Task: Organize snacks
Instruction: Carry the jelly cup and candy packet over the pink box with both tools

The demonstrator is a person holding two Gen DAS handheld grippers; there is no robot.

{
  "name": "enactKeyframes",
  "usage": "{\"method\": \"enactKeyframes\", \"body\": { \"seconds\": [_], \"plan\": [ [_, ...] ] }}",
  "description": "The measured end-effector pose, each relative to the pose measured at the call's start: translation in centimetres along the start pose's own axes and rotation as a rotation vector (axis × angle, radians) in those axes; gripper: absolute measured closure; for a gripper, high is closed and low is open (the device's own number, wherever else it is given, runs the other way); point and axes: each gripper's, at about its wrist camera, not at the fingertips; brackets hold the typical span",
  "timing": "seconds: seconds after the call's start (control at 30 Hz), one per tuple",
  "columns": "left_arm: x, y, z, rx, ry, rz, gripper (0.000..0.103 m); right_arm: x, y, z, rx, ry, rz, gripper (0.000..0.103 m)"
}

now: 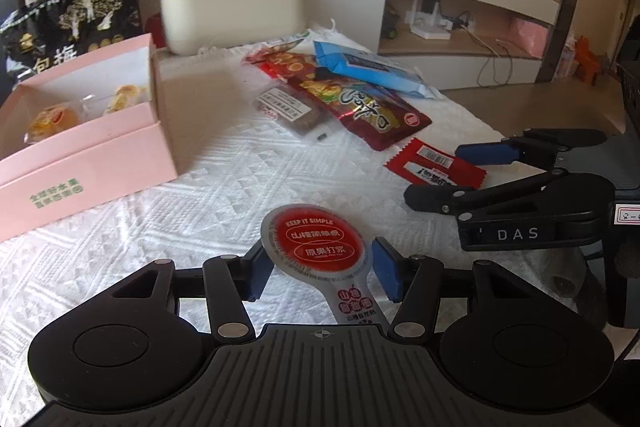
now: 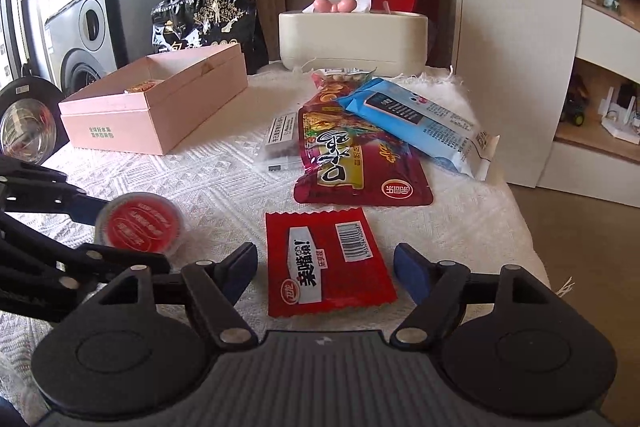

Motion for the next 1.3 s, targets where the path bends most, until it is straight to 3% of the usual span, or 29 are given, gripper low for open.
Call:
{"method": "enactKeyframes", "body": {
  "seconds": [0.1,0.3,0.4,0.53,0.8,0.97,1.07,1.13,1.23,1.3],
  "plan": [
    [0.5,1.9,-1.8,-0.058,-0.021,-0.033,0.043,-0.2,0.4,-0.2,-0.011,0.009,-0.005,0.042],
    [1.9,5.6,-2.8,-0.144,0.001,-0.111,0.043,-1.1,3.0,-0.5,-0.145,0.038,-0.009,0.045],
    [2.3,5.5,-2.2,-0.110,0.015,-0.106,0.044,-1.2,5.2,-0.3,-0.216,0.050,-0.030,0.045],
    [2.4,4.7,-2.1,-0.110,0.008,-0.078,0.045,-1.0,7.3,-0.3,-0.188,0.036,-0.116,0.046],
    [3.1,4.9,-4.4,-0.052,-0.017,-0.133,0.045,-1.9,6.2,-2.0,-0.211,0.050,-0.077,0.056],
    [2.9,5.2,-7.6,-0.019,-0.085,-0.172,0.045,-2.7,6.5,-3.7,-0.249,0.036,-0.076,0.059],
    [0.9,6.7,-10.4,-0.018,-0.163,-0.170,0.045,-4.4,7.0,-5.0,-0.294,0.015,-0.078,0.060],
    [-1.3,7.9,-12.2,-0.063,-0.235,-0.141,0.045,-6.2,7.4,-5.8,-0.318,-0.017,-0.092,0.060],
    [-5.3,10.7,-14.0,-0.120,-0.345,-0.131,0.045,-10.5,8.1,-6.7,-0.343,-0.099,-0.109,0.060],
    [-8.3,13.6,-13.8,-0.095,-0.377,-0.179,0.045,-14.0,8.8,-6.8,-0.353,-0.161,-0.111,0.060]
  ]
}}
Point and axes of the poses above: each gripper's, at about its wrist camera, not at the fingertips, and z roughly the way its jaws point, y to its left, x to its underside
